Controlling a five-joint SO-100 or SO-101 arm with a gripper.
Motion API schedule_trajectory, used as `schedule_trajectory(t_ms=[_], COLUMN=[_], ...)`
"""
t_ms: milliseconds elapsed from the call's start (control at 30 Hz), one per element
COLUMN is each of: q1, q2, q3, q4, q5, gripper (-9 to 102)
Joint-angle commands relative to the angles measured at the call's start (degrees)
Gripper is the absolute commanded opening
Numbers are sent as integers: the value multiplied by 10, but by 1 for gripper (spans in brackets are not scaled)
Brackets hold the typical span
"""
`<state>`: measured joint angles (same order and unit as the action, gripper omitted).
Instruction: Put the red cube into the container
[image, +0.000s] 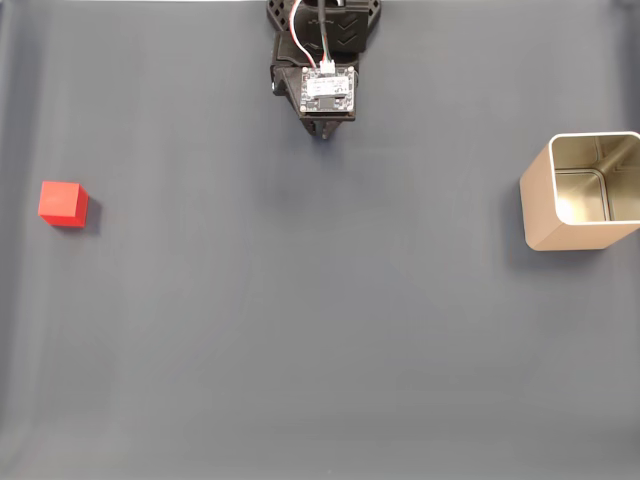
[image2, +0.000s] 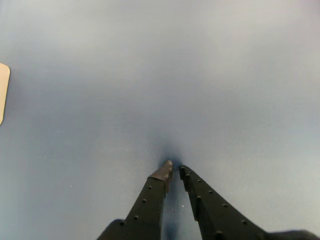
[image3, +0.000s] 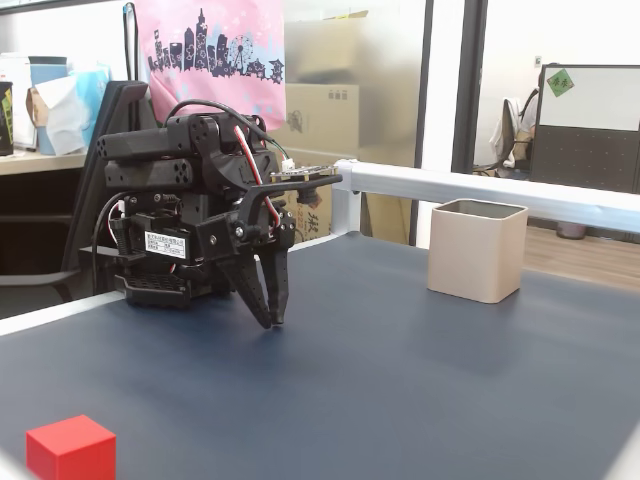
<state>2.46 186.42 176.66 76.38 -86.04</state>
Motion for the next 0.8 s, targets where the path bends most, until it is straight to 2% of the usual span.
schedule_trajectory(t_ms=[0,667,767], q1=[4,4,7], q2=[40,41,38], q3=[6,6,6], q4=[9,10,-29], q5=[-50,-44,-31], gripper=[0,0,0])
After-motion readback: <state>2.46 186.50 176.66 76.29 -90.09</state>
